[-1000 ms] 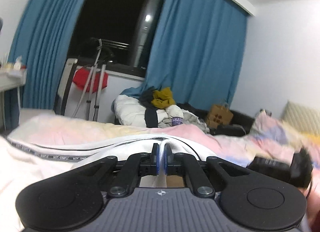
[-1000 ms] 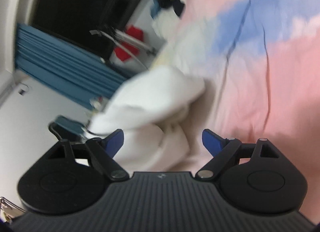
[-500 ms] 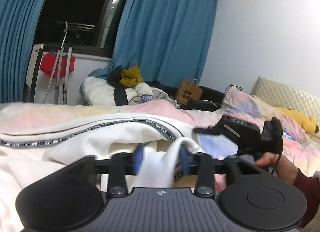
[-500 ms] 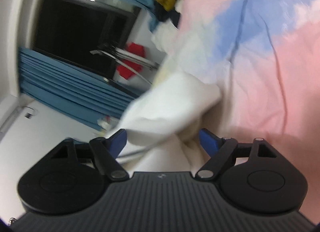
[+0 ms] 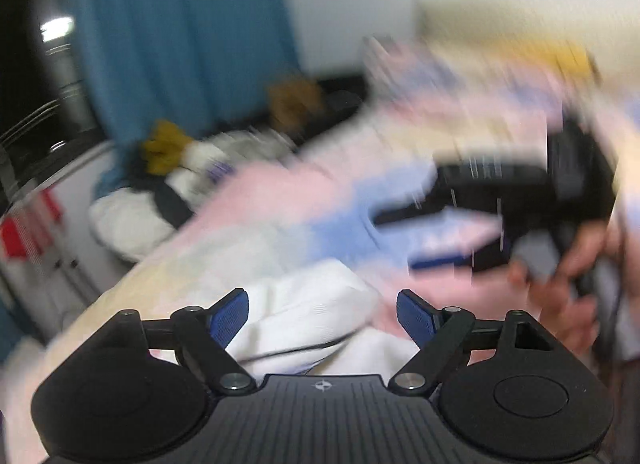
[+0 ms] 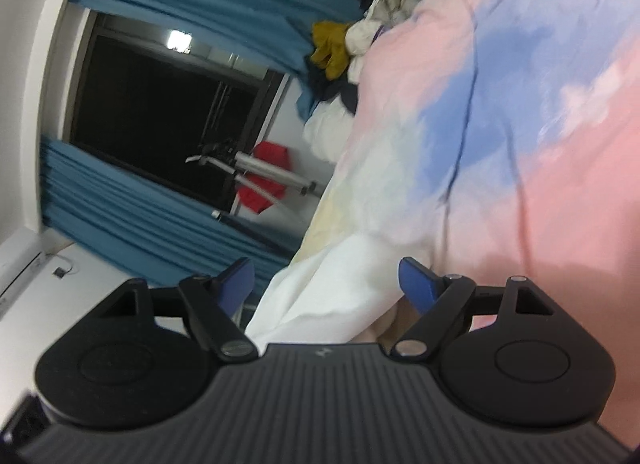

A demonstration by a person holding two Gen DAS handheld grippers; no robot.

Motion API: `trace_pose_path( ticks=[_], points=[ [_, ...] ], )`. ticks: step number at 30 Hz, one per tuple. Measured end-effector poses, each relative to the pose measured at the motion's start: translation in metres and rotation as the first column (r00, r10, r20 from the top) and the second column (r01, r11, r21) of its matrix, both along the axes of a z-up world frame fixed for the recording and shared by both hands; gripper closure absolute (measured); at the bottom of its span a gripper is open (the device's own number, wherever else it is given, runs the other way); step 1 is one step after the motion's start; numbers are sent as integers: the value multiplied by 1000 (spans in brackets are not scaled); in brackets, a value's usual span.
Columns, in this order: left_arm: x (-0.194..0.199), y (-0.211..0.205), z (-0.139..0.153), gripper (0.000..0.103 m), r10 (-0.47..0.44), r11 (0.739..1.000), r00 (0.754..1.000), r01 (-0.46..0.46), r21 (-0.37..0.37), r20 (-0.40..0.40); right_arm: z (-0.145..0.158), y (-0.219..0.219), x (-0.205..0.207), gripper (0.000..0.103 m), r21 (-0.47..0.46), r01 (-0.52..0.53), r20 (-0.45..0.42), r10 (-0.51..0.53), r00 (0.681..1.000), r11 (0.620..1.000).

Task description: Fold clothes

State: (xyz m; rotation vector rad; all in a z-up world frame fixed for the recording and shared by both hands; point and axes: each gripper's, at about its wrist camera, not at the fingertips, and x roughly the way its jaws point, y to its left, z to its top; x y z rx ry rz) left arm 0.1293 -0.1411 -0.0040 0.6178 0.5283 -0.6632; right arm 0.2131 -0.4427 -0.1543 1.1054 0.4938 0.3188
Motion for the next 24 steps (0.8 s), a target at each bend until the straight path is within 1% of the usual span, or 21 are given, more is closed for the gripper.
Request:
trace_pose_path(
  ticks=[1,2,3,5,6,7,8,9,11,12,13,15,16,17,18,20,21,22,24],
  points=[
    [8,-15,-10,21,-17,997,1000,17,72,4,0,-5,-1,21,-8,16,-2,-16,1000,1000],
    [19,-25,-20,22,-9,992,1000,10,125,-8,0,-9,-1,21,-12,31,-3,-32,999,999],
    [30,-34,-30,27,4,984,1000,0,176,-21,-1,-13,-1,21,-16,45,-5,-45,999,999],
    [51,-53,-51,37,31,961,998,-17,275,-46,-5,-19,-1,21,-12,55,-15,-55,998,998],
    [62,-62,-61,57,46,946,997,-25,324,-57,-7,-20,0,21,-4,51,-21,-52,998,999],
    [70,-68,-68,84,55,938,996,-28,346,-68,-9,-20,1,21,2,47,-27,-47,999,999],
    [78,-71,-71,89,81,934,995,-53,353,-65,-11,-20,1,21,5,42,-35,-41,999,999],
    [88,-71,-64,92,101,942,993,-73,329,-68,-12,-20,2,21,5,37,-41,-36,998,999],
    [103,-63,-33,93,134,967,990,-121,225,-45,-12,-19,-1,21,7,32,-47,-31,998,999],
    [110,-60,-16,94,151,975,988,-144,170,-33,-11,-18,-2,21,8,30,-49,-29,998,1000],
    [120,-50,3,94,184,977,983,-180,111,-23,-11,-17,-2,21,5,28,-46,-28,999,1000],
    [142,-29,43,94,253,967,967,-253,-9,-10,-9,-15,-3,21,-3,33,-40,-33,999,999],
    [153,-19,61,94,288,956,958,-288,-61,0,-8,-15,-2,21,-7,35,-37,-35,999,999],
    [165,-6,78,94,328,938,945,-326,-116,3,-8,-15,-2,21,-11,36,-34,-37,999,999],
    [180,8,94,94,374,913,928,-368,-176,-2,-8,-14,-2,21,-13,34,-32,-34,999,999],
    [207,35,113,94,448,859,894,-432,-274,-7,-10,-12,1,21,-25,24,-36,-25,999,999],
    [222,46,117,94,490,832,872,-464,-306,12,-11,-10,2,21,-33,20,-41,-21,999,999],
    [237,56,115,93,527,810,850,-494,-318,23,-12,-9,3,21,-38,16,-47,-17,999,999],
    [268,78,93,92,590,766,807,-556,-322,11,-17,-7,7,21,-37,5,-67,-7,998,999]
  ],
)
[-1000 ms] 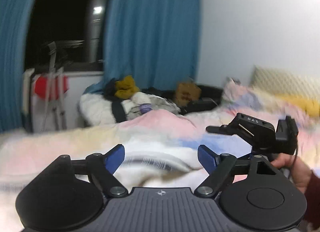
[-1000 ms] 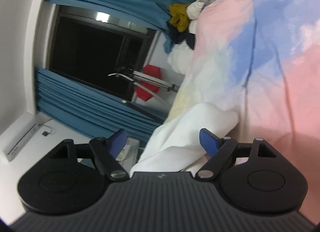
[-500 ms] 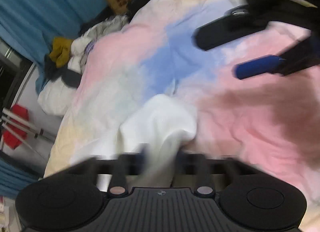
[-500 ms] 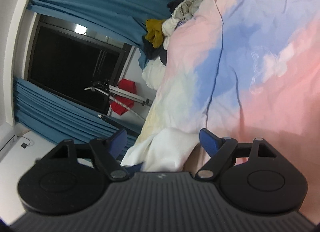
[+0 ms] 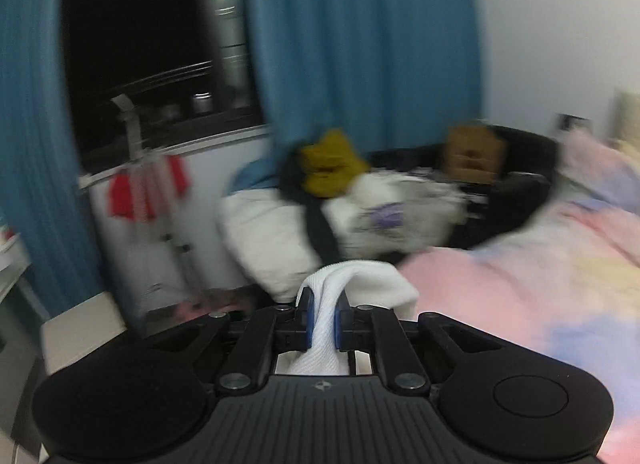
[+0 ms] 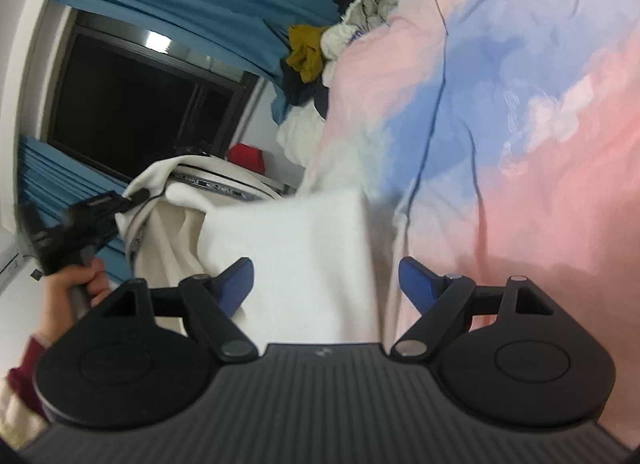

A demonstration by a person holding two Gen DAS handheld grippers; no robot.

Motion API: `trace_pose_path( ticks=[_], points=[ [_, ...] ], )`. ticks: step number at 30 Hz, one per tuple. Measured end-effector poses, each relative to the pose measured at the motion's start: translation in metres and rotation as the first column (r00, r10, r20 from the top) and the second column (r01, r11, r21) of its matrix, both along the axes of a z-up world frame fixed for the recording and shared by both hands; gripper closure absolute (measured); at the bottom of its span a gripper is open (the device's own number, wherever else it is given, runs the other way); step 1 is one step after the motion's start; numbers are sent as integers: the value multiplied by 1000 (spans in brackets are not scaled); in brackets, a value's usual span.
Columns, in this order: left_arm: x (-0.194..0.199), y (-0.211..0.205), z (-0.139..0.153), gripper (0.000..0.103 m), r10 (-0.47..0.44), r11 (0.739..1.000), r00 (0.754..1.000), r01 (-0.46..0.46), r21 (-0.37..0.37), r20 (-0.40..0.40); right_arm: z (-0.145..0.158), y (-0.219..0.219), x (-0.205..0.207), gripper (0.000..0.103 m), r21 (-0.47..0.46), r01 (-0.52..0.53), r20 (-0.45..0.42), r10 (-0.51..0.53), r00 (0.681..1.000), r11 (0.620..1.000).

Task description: Fold clothes

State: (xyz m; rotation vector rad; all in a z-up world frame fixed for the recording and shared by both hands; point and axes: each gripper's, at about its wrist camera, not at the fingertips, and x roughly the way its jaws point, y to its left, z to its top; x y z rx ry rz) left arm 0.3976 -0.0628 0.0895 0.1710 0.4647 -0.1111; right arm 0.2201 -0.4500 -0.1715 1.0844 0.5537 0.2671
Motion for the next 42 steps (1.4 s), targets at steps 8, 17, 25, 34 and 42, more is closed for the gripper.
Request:
trace_pose_path(
  ticks=[8,17,25,34,42],
  points=[
    [29,42,-95,59,86,995,990,-91,-42,-114,-12,10,14,21,-47,-43,-39,41,998,998],
    [-68,-9,-92,20,-134,990,991,135,36,-14,3,13,5,20,-148,-27,-26,23,999,989],
    [-104,-141,-168,20,-360,900,905,401,170,-228,23,-7,-13,20,-239,96,2,-99,995,966],
    [-67,-164,-218,88,-197,940,952,252,231,-235,7,-17,-3,20,-244,109,-34,-121,992,964],
    [-119,-125,-142,101,-288,955,952,293,35,-100,3,-15,1,20,-226,103,-34,-114,993,969]
  ],
)
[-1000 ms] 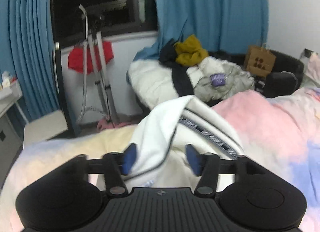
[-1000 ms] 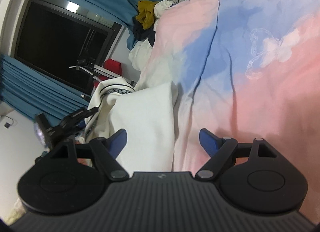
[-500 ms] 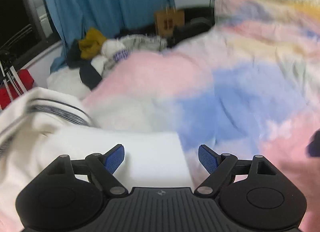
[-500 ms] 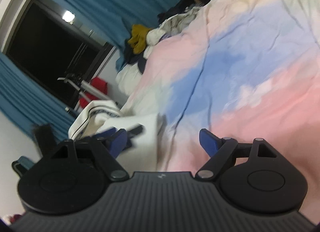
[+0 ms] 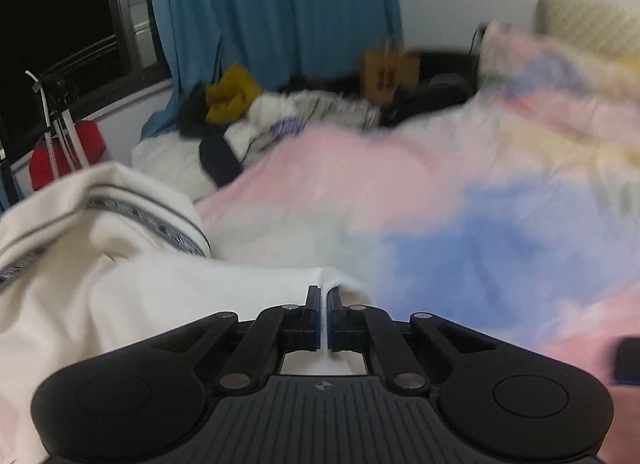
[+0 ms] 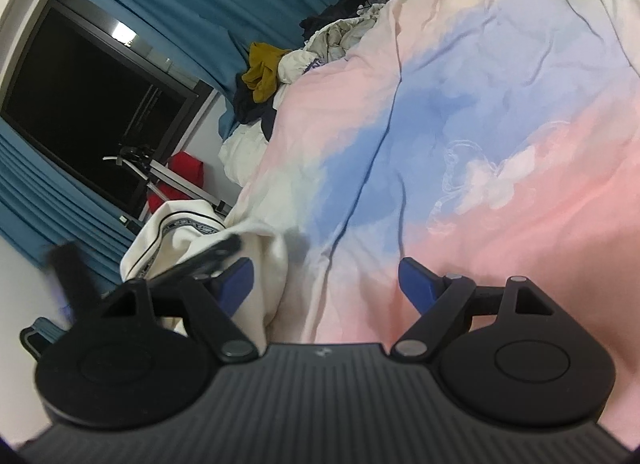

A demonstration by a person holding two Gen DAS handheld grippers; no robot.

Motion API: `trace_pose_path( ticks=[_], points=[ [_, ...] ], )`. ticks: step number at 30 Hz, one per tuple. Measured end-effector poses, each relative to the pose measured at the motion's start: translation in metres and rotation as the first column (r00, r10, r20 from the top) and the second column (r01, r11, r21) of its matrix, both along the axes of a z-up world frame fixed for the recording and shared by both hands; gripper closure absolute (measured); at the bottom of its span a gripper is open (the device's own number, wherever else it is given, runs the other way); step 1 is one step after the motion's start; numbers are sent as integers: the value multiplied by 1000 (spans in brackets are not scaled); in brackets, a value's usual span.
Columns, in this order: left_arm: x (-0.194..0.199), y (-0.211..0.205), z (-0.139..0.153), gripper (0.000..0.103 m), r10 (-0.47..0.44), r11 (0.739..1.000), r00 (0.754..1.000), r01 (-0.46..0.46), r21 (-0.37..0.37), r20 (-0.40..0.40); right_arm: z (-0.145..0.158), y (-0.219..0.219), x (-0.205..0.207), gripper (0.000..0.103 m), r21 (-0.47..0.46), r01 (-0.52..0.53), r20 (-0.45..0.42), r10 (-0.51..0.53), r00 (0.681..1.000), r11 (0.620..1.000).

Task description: Fold clothes

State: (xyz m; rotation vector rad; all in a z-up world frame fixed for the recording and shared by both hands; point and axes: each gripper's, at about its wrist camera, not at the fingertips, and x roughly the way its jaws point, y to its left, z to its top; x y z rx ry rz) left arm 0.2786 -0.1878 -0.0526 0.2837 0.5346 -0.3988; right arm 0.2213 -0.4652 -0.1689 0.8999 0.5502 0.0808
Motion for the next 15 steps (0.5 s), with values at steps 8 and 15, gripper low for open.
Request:
trace_pose_path(
  ticks=[8,15],
  points=[
    [-113,59,87,101,-47,983,997,58,-176,64,15,-1,-13,20,7,6,47,-6,999,1000],
    [-224,160,57,101,151,924,988,-155,-350,-37,18,-3,-22,20,97,-36,56,31,998,995]
  ],
)
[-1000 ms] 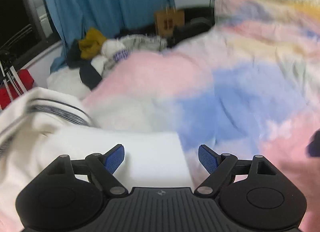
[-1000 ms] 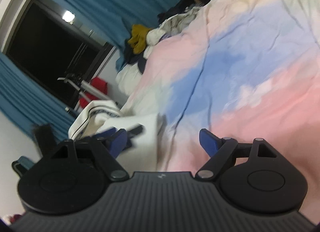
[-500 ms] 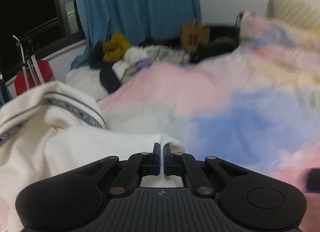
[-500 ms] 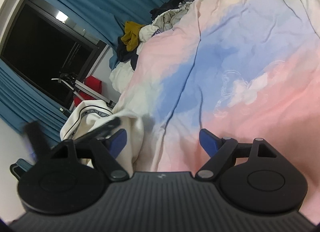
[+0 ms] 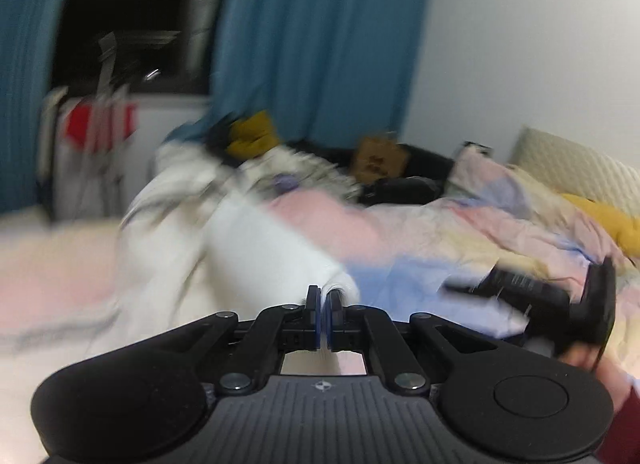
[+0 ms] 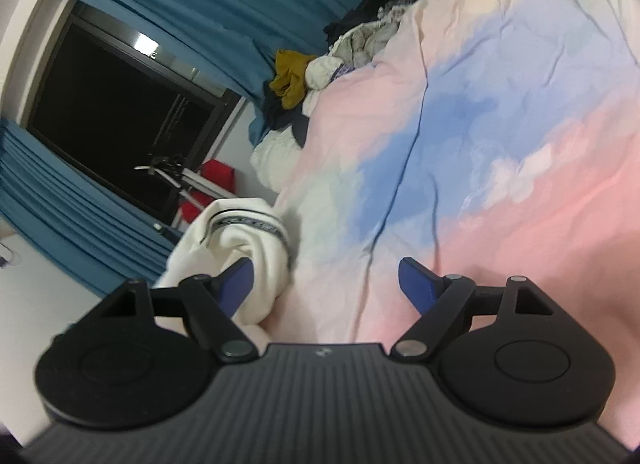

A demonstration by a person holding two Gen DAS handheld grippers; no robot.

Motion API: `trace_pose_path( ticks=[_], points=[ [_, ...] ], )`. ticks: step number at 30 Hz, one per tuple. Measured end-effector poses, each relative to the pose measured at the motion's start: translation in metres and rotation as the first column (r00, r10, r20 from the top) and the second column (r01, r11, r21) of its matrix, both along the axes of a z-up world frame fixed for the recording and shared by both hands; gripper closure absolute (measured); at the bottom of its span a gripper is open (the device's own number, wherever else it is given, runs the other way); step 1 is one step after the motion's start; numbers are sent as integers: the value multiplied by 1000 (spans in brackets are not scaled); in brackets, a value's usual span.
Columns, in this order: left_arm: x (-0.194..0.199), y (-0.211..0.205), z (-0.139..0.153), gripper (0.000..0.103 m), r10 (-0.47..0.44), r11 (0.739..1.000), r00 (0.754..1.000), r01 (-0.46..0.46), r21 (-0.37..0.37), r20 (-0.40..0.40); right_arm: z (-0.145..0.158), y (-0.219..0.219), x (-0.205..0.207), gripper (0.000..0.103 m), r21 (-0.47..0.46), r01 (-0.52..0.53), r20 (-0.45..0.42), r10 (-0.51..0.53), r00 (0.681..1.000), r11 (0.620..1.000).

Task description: Fold clothes

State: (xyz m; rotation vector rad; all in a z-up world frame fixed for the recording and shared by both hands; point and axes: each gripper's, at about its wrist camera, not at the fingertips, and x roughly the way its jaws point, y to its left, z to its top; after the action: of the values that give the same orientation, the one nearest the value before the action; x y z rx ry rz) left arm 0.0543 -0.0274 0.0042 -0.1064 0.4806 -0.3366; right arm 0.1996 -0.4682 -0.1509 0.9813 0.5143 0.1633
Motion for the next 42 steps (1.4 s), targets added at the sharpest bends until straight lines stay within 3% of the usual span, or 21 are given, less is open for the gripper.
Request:
trace_pose_path(
  ticks=[3,5,7,9,13,16,19,22,24,26,28,30,34,39,42],
  points=[
    [-24,53,-24,101,165,979,983,-173,-103,-84,-7,-1,1,20,61,-25,-17,26,1000,998],
    [-37,90,-37,101,273,934,950,-300,-195,-155,-11,3,2,21,75,-39,-40,42,998,996],
    [-47,114,-45,101,328,885,921,-377,-273,-209,-17,13,6,21,109,-86,-52,92,994,990],
    [-53,120,-44,100,351,873,913,-399,-280,-208,-24,27,12,21,161,-153,-58,164,985,975],
    [-58,106,-35,100,336,906,927,-366,-211,-166,-34,69,27,21,218,-308,-34,323,946,926],
    [-62,98,-35,100,336,916,929,-361,-177,-157,-50,105,44,21,299,-396,-29,423,906,868],
    [-63,94,-37,100,338,916,928,-363,-173,-157,-75,141,66,21,443,-403,-55,472,880,801],
    [-53,97,-41,100,335,912,928,-362,-191,-163,-90,174,85,21,519,-397,-57,494,867,757],
    [-46,98,-44,100,332,910,928,-362,-204,-166,-89,188,95,20,488,-402,-69,493,867,775],
    [-44,96,-47,99,322,918,935,-347,-191,-148,-91,192,101,32,467,-384,-77,469,880,796],
    [-40,94,-50,99,304,928,944,-325,-182,-131,-86,192,101,68,393,-373,-95,440,893,840],
    [-39,92,-50,99,280,934,953,-298,-197,-112,-70,188,93,79,301,-361,-84,401,912,883],
    [-38,86,-50,99,232,943,970,-243,-228,-74,-26,180,73,85,135,-324,-1,328,945,936],
    [-38,84,-47,94,107,937,993,-117,-330,-48,39,162,39,87,-84,-247,164,258,952,965],
    [-39,74,-46,86,26,933,1000,-29,-359,-13,70,137,23,87,-128,-178,241,205,949,976]
  ],
)
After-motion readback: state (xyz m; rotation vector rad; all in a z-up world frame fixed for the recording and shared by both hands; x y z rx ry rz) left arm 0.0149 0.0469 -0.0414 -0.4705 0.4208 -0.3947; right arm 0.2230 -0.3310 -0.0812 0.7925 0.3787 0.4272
